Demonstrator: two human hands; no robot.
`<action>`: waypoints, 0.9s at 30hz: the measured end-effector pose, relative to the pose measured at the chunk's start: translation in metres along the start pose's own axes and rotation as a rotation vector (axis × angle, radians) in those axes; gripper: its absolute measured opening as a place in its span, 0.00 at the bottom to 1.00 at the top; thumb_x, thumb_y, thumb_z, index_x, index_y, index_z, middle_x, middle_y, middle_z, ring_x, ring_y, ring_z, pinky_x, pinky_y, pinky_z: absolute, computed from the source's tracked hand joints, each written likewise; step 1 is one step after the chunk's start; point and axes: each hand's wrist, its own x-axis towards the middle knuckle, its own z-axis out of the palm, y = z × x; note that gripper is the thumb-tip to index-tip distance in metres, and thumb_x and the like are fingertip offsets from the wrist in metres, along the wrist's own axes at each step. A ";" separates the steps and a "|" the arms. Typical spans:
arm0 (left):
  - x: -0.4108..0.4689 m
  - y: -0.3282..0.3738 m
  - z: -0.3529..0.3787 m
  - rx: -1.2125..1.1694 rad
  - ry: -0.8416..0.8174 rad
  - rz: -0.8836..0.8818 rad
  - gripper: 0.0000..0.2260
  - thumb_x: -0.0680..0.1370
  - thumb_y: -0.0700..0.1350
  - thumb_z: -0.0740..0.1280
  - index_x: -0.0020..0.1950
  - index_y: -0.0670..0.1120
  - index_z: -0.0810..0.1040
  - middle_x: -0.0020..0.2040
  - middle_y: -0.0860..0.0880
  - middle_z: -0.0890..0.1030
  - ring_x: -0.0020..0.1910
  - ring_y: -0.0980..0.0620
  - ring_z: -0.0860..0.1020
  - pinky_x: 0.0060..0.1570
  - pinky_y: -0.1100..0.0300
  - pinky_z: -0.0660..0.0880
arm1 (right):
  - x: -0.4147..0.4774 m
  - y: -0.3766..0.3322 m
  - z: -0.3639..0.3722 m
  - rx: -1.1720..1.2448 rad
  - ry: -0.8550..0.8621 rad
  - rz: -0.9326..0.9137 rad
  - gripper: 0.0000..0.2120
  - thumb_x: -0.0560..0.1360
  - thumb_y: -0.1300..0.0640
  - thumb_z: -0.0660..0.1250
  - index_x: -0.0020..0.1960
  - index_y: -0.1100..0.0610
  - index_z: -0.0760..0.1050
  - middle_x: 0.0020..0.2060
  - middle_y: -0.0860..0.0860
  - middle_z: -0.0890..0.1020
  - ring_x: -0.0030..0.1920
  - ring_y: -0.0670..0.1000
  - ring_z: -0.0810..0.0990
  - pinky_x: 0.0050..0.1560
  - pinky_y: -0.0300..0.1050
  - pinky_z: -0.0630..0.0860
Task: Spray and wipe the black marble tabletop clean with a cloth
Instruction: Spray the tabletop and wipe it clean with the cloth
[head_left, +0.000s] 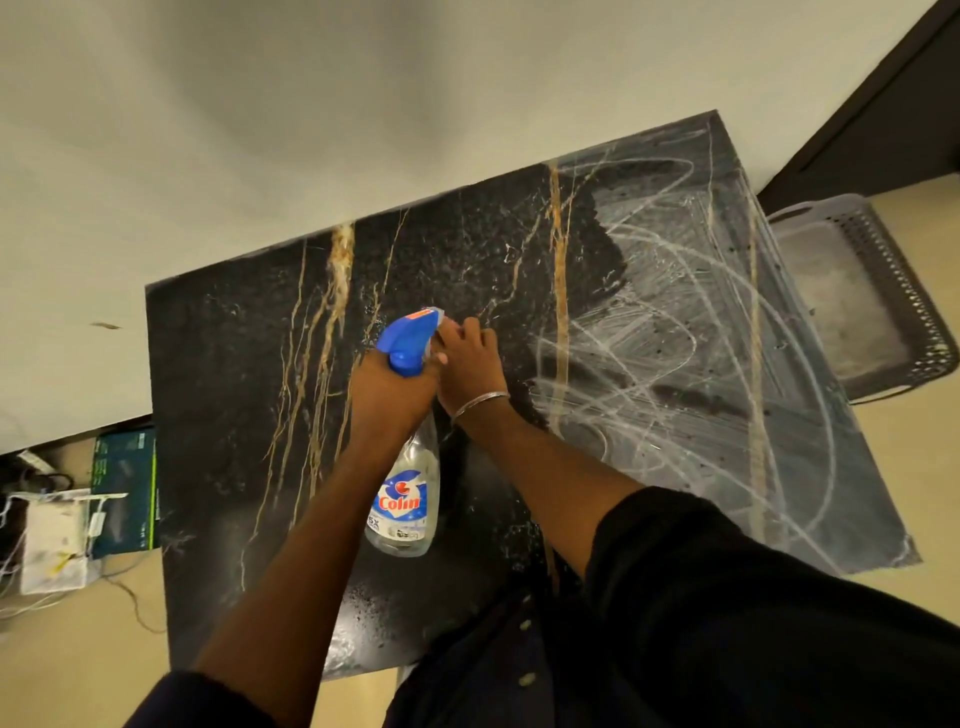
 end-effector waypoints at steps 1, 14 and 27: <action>-0.001 0.000 -0.001 0.017 0.000 0.002 0.09 0.75 0.48 0.70 0.51 0.48 0.74 0.42 0.47 0.80 0.39 0.52 0.78 0.43 0.61 0.76 | 0.000 0.001 -0.001 -0.008 -0.014 -0.035 0.20 0.72 0.55 0.69 0.63 0.55 0.72 0.60 0.53 0.75 0.56 0.57 0.73 0.53 0.53 0.71; -0.008 0.000 0.006 -0.031 -0.097 0.079 0.06 0.76 0.45 0.68 0.49 0.45 0.74 0.35 0.47 0.75 0.33 0.54 0.74 0.36 0.66 0.75 | -0.009 0.159 -0.054 -0.044 0.078 0.662 0.31 0.70 0.60 0.68 0.72 0.58 0.63 0.66 0.56 0.68 0.64 0.65 0.65 0.60 0.60 0.67; -0.017 -0.004 0.009 -0.019 -0.079 0.034 0.06 0.75 0.47 0.70 0.42 0.51 0.73 0.34 0.47 0.78 0.33 0.53 0.77 0.36 0.60 0.76 | -0.035 0.049 -0.019 -0.045 -0.030 -0.002 0.29 0.67 0.56 0.71 0.66 0.54 0.68 0.60 0.51 0.73 0.56 0.57 0.70 0.52 0.52 0.68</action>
